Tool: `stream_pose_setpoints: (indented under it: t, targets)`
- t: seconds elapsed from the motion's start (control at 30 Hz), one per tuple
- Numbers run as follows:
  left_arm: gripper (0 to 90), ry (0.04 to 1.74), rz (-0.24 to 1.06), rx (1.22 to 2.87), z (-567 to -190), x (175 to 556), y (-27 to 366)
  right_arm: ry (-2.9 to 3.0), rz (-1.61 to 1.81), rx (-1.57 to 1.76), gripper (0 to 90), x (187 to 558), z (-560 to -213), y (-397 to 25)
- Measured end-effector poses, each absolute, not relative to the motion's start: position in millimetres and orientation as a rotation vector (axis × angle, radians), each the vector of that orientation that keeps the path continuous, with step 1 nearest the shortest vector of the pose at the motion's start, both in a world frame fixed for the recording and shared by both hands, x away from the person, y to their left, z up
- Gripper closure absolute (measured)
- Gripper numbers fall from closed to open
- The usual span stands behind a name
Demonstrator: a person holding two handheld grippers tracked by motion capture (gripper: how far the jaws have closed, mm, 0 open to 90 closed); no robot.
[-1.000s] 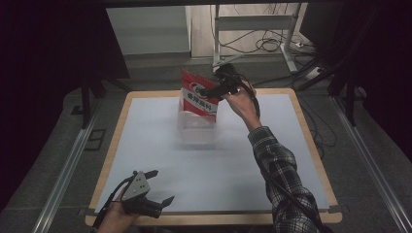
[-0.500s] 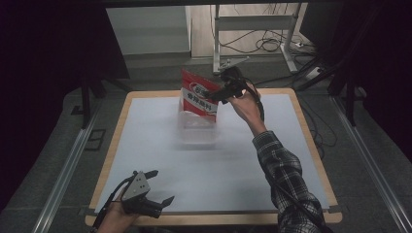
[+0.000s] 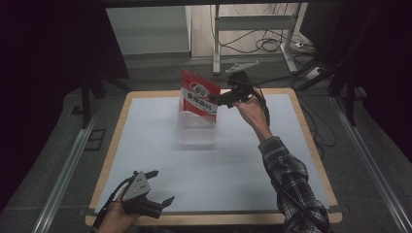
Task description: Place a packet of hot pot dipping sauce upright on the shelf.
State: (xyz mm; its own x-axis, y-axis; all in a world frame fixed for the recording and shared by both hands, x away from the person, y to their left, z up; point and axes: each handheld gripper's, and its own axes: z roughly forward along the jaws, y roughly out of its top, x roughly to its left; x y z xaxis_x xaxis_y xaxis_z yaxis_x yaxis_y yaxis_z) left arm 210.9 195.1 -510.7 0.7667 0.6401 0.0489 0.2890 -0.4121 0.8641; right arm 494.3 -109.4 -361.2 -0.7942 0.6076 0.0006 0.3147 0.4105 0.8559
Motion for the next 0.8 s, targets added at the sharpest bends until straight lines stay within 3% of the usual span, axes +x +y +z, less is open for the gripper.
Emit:
stream_pose_setpoints:
  t: [0.8]
  targets:
    - [2.2,0.694,0.470,2.019,-511.0,210.9,194.4,2.335,1.324,0.787,0.0,468.4,-386.2,-133.7]
